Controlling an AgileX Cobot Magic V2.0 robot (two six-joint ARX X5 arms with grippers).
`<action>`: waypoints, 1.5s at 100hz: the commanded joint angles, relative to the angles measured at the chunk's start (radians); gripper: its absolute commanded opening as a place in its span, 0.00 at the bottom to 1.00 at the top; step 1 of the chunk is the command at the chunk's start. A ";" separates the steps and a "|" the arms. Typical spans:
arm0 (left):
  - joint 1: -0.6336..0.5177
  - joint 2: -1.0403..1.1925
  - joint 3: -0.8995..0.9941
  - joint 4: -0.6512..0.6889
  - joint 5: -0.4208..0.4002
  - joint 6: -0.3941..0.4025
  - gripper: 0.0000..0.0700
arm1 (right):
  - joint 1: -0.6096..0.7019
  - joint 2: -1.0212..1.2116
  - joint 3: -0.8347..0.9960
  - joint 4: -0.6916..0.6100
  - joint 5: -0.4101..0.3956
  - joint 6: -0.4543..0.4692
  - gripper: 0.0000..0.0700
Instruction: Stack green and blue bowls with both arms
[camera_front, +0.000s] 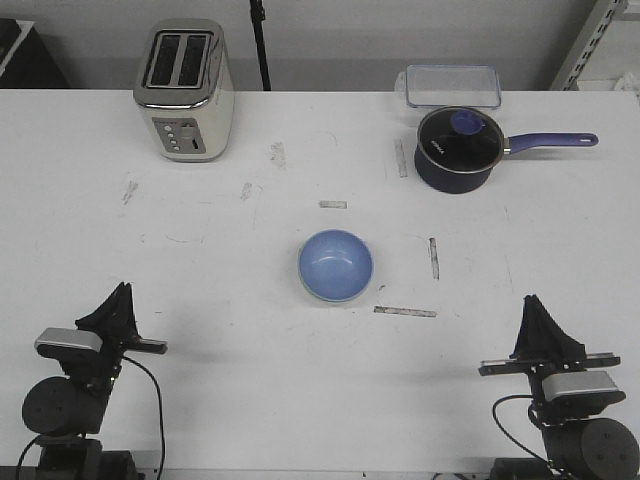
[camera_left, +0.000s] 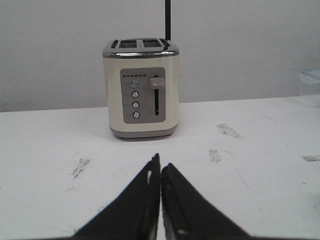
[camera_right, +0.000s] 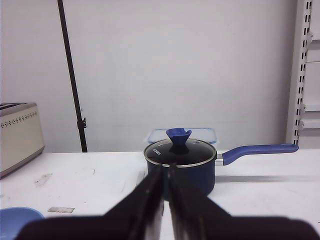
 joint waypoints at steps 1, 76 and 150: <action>0.002 -0.012 0.009 0.013 0.001 0.016 0.00 | 0.001 -0.002 -0.003 0.008 0.000 0.010 0.01; -0.029 -0.136 -0.092 0.022 -0.087 0.019 0.01 | 0.001 -0.002 -0.003 0.008 0.000 0.010 0.01; -0.028 -0.257 -0.268 0.019 -0.099 0.018 0.01 | 0.001 -0.001 -0.003 0.008 0.000 0.010 0.01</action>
